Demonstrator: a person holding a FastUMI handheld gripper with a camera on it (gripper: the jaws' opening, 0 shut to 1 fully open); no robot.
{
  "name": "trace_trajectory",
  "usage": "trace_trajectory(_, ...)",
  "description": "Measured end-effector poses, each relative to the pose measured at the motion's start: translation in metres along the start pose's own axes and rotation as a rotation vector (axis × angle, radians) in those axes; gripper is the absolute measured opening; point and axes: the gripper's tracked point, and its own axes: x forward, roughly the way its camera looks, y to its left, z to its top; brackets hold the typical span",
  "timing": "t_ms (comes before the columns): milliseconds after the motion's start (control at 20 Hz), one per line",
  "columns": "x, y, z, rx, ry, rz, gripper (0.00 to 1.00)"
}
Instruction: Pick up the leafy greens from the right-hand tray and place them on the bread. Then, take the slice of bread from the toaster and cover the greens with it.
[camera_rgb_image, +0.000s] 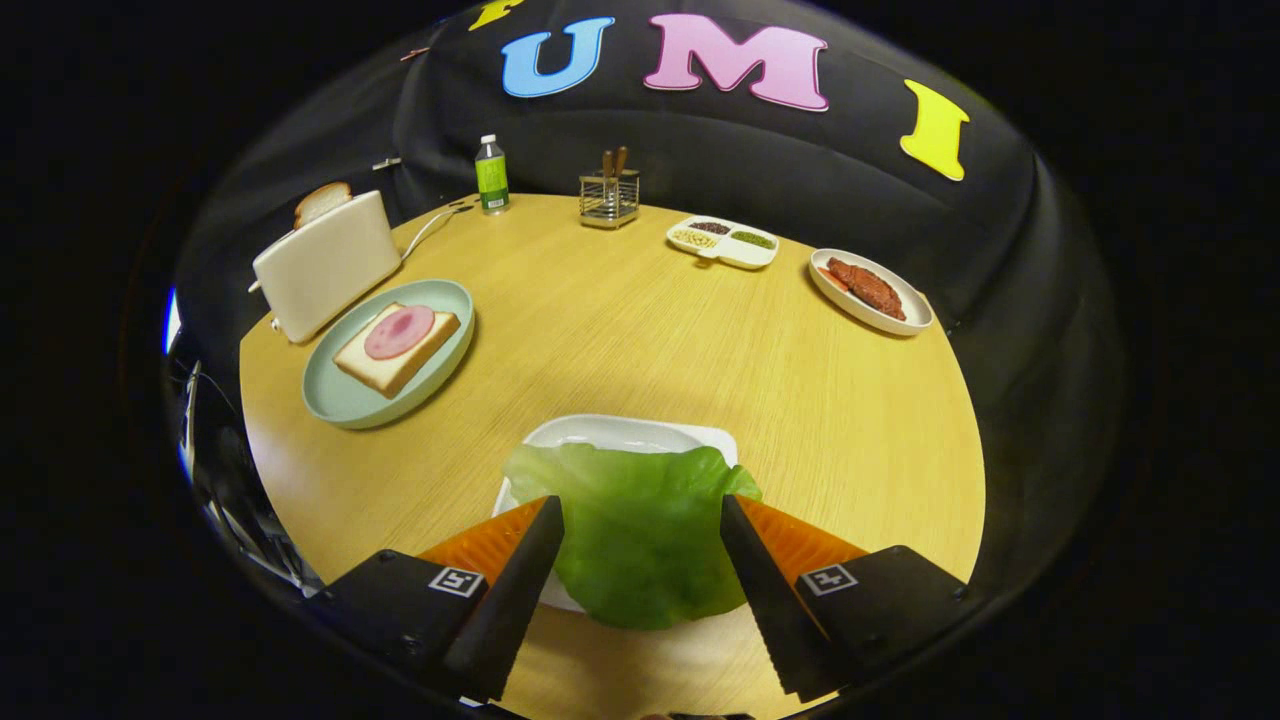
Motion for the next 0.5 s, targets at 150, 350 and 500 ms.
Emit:
trace_trajectory(150, 0.011, 0.005, -0.013, -0.032, 0.051, 0.023, 0.99)
trace_trajectory(350, 0.018, 0.007, -0.013, 0.02, 0.063, 0.06, 0.99)
trace_trajectory(500, 0.016, 0.009, -0.011, 0.009, 0.06, 0.072, 0.96)
